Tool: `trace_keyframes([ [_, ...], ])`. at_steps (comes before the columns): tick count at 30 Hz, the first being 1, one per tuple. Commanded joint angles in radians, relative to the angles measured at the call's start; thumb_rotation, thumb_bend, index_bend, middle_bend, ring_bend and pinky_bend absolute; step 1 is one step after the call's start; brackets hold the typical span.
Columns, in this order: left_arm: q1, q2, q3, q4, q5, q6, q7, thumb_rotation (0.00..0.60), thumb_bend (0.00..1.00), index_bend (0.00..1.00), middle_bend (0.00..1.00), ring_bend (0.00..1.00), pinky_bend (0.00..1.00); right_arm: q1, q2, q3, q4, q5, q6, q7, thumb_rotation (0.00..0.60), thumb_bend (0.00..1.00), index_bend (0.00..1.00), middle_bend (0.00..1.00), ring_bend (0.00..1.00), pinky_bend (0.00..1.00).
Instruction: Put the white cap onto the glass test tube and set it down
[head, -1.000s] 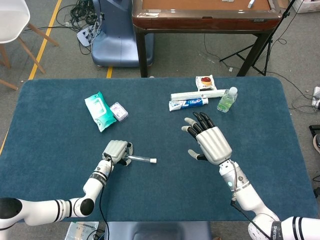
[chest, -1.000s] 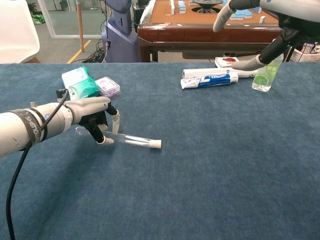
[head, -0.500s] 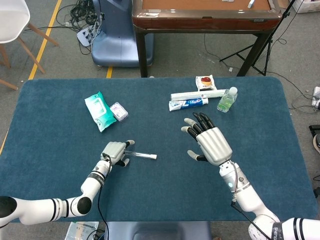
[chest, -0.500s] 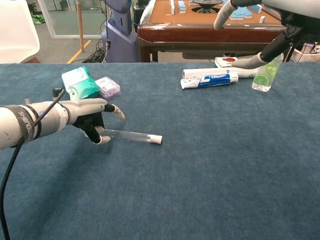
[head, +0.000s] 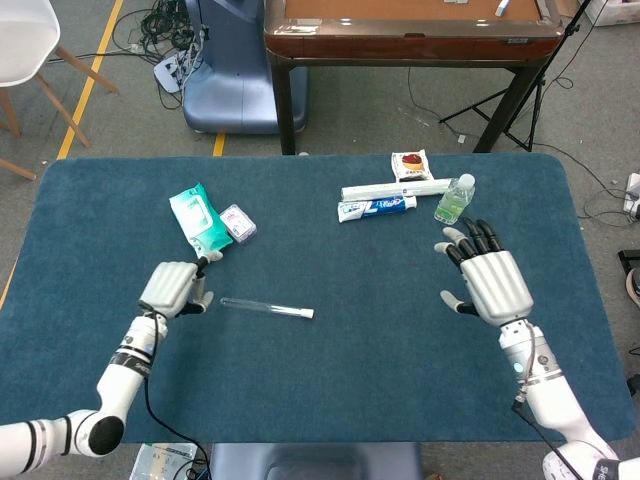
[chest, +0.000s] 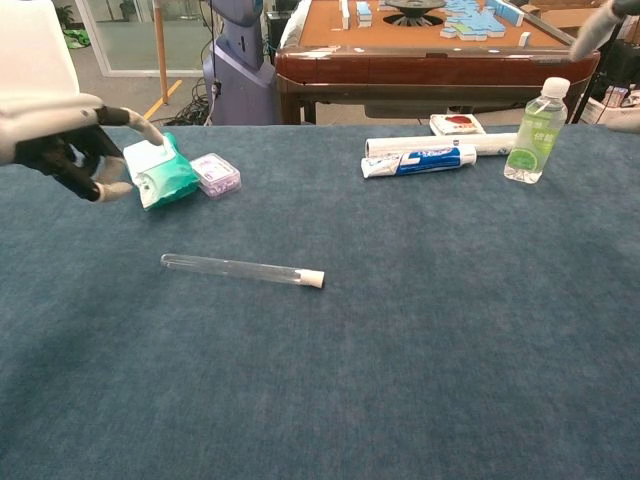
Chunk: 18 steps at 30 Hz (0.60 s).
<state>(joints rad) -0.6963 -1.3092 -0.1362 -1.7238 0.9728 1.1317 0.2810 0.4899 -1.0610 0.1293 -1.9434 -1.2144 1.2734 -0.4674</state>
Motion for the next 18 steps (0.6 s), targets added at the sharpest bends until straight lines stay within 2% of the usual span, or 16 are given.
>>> trace_keyframes([
  [1, 0.087, 0.074, 0.043, -0.023, 0.102, 0.082, -0.067, 0.600, 0.37, 0.22, 0.57, 0.55, 0.76, -0.042, 0.027, -0.029, 0.034, 0.002, 0.008, 0.051, 0.600, 0.21, 0.28, 0.17, 0.01, 0.00],
  [5, 0.161, 0.117, 0.088, -0.017, 0.174, 0.140, -0.107, 0.600, 0.37, 0.22, 0.44, 0.43, 0.60, -0.087, 0.041, -0.059, 0.082, -0.019, 0.018, 0.104, 0.600, 0.22, 0.28, 0.18, 0.01, 0.01],
  [8, 0.228, 0.139, 0.117, -0.006, 0.224, 0.205, -0.141, 0.600, 0.37, 0.22, 0.38, 0.38, 0.54, -0.125, 0.047, -0.081, 0.121, -0.048, 0.030, 0.173, 0.600, 0.23, 0.28, 0.18, 0.01, 0.01],
  [13, 0.322, 0.156, 0.151, -0.001, 0.277, 0.295, -0.175, 0.600, 0.37, 0.22, 0.36, 0.34, 0.46, -0.176, 0.059, -0.109, 0.143, -0.085, 0.063, 0.200, 0.600, 0.24, 0.28, 0.18, 0.01, 0.01],
  [18, 0.396, 0.166, 0.177, -0.007, 0.322, 0.363, -0.167, 0.600, 0.37, 0.23, 0.36, 0.34, 0.45, -0.208, 0.051, -0.125, 0.156, -0.149, 0.093, 0.227, 0.600, 0.24, 0.28, 0.18, 0.01, 0.01],
])
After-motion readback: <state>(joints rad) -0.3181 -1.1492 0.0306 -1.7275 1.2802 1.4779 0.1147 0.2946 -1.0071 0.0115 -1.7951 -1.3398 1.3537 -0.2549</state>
